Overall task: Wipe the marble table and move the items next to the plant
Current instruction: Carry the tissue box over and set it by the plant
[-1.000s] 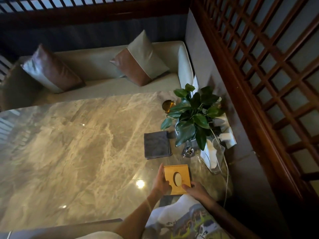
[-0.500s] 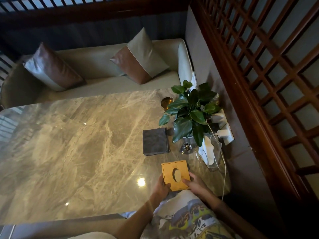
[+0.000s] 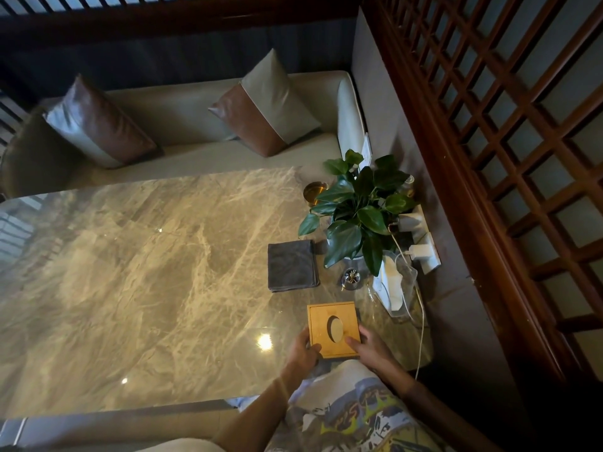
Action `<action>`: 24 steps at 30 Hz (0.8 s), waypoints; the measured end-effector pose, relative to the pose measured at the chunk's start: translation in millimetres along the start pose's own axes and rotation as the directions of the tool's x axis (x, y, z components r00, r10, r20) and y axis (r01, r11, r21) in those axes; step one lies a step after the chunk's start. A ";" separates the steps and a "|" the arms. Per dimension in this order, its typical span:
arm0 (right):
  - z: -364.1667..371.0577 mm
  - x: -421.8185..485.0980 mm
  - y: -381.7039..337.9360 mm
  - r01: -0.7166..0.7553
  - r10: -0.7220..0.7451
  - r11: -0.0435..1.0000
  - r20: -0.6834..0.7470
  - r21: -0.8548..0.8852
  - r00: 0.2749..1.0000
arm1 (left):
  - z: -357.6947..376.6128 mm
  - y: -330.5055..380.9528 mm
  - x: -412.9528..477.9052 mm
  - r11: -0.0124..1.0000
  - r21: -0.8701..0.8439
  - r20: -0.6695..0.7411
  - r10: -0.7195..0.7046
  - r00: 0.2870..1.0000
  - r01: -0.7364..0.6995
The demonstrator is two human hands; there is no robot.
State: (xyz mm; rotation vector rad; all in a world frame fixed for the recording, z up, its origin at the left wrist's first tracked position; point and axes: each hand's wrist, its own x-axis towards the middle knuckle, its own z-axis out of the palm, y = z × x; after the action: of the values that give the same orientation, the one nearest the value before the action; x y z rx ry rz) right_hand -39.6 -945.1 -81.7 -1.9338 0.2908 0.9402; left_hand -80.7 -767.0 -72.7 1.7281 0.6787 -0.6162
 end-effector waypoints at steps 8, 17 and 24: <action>-2.1 -7.2 -11.0 -0.003 0.003 1.000 -0.009 0.010 1.000 | -0.9 6.3 2.2 1.000 0.002 0.004 -0.031 1.000 0.031; -5.4 -7.1 -11.2 -0.010 0.009 1.000 -0.031 -0.013 0.999 | 1.9 3.4 10.0 0.999 0.024 0.005 -0.046 0.999 0.046; -6.5 -7.4 -6.9 -0.029 0.030 0.999 -0.033 0.029 0.999 | 6.4 5.5 11.4 0.998 0.062 0.004 -0.015 1.000 0.015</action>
State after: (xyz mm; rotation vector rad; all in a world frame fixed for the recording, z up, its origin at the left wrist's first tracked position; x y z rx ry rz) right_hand -37.6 -948.1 -70.2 -1.9249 0.3512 0.9191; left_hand -69.3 -772.9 -78.6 1.7799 0.6761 -0.6574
